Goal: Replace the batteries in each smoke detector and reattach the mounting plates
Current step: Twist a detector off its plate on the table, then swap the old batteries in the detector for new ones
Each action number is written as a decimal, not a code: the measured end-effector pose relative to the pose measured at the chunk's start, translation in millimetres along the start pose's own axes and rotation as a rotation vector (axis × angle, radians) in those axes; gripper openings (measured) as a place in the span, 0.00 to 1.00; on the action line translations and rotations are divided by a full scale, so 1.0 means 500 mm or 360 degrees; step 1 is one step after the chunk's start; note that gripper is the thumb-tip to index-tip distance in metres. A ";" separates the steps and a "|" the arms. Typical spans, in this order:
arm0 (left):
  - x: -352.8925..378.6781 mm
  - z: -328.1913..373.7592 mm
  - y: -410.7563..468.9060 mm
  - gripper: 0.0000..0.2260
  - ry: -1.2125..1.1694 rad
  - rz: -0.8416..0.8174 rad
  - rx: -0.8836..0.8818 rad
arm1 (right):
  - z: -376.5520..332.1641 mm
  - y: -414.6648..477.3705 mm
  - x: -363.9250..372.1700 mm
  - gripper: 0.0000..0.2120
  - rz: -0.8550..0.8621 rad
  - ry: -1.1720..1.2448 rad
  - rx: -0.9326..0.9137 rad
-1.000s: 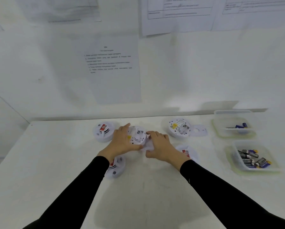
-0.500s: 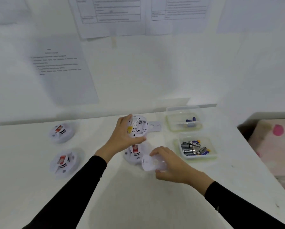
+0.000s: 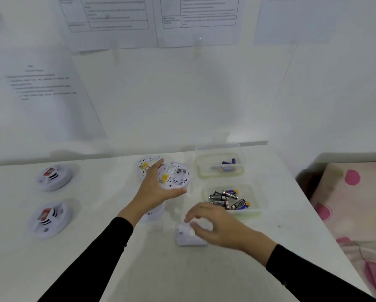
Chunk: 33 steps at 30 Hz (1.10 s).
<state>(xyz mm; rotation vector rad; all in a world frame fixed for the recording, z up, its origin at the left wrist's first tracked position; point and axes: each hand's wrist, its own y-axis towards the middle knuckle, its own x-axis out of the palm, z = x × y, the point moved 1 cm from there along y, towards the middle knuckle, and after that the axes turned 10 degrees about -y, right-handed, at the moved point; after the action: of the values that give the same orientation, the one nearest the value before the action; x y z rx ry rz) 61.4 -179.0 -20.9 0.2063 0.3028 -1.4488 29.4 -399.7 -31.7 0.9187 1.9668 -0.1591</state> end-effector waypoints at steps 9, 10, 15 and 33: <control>0.007 -0.007 0.021 0.51 -0.0186 0.0129 0.0121 | 0.259 0.204 -0.188 0.12 -0.0053 -0.0441 0.0876; 0.007 -0.006 0.026 0.51 -0.0198 0.0120 0.0136 | 0.273 0.221 -0.193 0.11 -0.0191 -0.0521 0.0879; 0.014 0.000 0.052 0.49 -0.0209 0.0042 0.0168 | 0.289 0.267 -0.178 0.08 -0.0507 -0.0501 0.0926; 0.054 0.005 0.076 0.45 -0.0230 0.0172 0.0293 | 0.107 0.209 -0.156 0.06 0.0830 0.0815 0.0707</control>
<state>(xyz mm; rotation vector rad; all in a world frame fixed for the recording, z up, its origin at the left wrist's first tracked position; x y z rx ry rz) 101.9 -200.7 -28.9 0.2612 0.0395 -1.3763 158.0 -391.7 25.5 1.8827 2.1009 -0.0603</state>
